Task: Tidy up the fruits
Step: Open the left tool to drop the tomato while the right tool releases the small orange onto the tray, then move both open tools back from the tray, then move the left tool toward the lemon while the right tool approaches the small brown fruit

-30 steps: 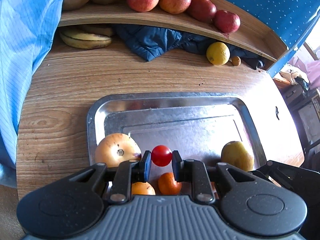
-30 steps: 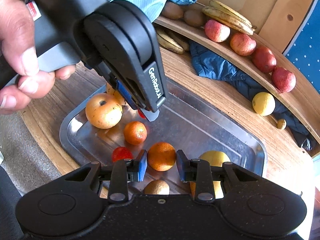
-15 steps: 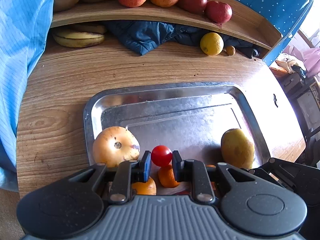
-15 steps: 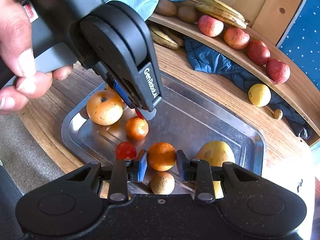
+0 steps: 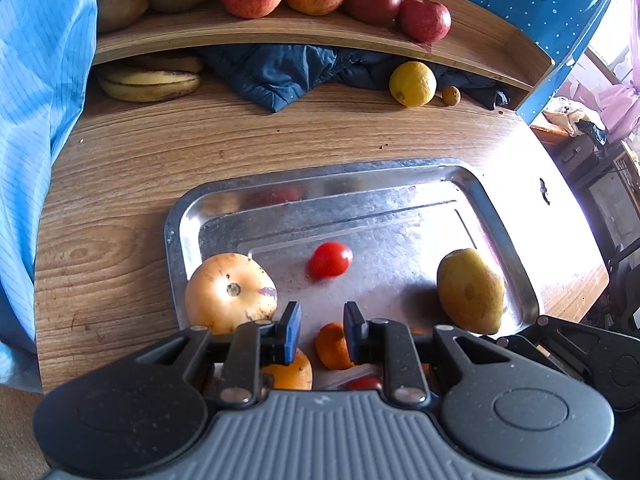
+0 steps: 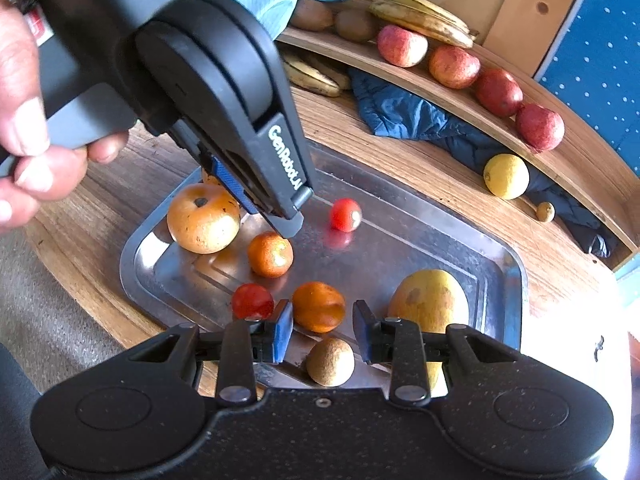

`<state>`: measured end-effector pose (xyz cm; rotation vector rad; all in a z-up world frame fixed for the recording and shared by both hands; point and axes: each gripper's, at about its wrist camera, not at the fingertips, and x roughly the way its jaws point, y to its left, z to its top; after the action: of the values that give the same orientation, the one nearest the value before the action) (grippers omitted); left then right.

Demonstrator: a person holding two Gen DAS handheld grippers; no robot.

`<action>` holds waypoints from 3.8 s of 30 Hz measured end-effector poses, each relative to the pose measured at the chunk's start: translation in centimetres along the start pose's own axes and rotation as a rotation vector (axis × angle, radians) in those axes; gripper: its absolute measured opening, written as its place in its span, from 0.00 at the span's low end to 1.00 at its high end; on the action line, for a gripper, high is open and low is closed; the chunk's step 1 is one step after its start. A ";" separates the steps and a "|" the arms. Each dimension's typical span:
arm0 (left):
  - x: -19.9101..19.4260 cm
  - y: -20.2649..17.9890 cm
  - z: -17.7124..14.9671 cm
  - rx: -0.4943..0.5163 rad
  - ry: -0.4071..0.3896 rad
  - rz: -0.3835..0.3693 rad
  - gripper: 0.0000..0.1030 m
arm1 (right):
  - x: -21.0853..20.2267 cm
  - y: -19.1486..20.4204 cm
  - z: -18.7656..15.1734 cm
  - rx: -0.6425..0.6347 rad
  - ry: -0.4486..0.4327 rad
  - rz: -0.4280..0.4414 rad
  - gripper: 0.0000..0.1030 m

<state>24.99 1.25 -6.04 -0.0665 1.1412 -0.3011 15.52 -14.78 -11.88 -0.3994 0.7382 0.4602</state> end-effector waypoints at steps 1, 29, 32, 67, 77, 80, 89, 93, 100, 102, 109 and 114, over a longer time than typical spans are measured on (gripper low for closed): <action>-0.1 0.0 0.0 0.003 -0.001 -0.001 0.23 | -0.1 0.0 0.0 0.008 -0.001 -0.002 0.35; -5.0 1.6 -3.0 0.183 -0.048 -0.012 0.99 | -3.6 -0.6 -1.2 0.177 0.026 -0.036 0.98; -5.1 1.9 -3.8 0.216 -0.036 -0.019 0.99 | -3.7 -0.8 -1.4 0.181 0.059 -0.048 0.99; -3.2 -1.0 -0.1 0.249 -0.079 0.171 0.99 | -1.0 -12.0 1.0 0.209 0.041 0.003 0.99; -0.6 -4.3 2.9 0.200 -0.076 0.168 0.99 | 0.5 -16.1 0.6 0.217 0.044 0.005 0.99; 0.2 -5.1 3.5 0.185 -0.075 0.166 0.99 | 1.1 -17.1 0.4 0.217 0.043 0.014 0.99; 2.8 -7.2 5.4 0.135 -0.075 0.172 0.99 | 2.7 -20.3 0.0 0.227 0.024 0.004 0.99; 4.2 -8.0 6.4 0.104 -0.064 0.171 0.99 | 3.5 -21.8 0.1 0.219 0.021 0.001 0.99; 6.5 -9.7 8.7 0.067 -0.087 0.165 0.99 | 5.2 -24.5 -0.1 0.175 0.025 0.010 0.99; 7.2 -10.1 9.4 0.052 -0.097 0.160 0.99 | 5.7 -25.3 -0.1 0.167 0.024 0.010 0.99; 9.4 -11.6 11.9 -0.002 -0.122 0.160 0.99 | 7.7 -27.0 0.4 0.162 -0.020 -0.003 0.99; 10.1 -12.6 13.3 -0.037 -0.130 0.169 0.99 | 9.6 -27.6 1.0 0.163 -0.036 0.017 0.99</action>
<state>38.28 -14.92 -6.86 -0.0222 1.0159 -0.1238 36.93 -34.71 -12.98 -0.2314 0.7389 0.4190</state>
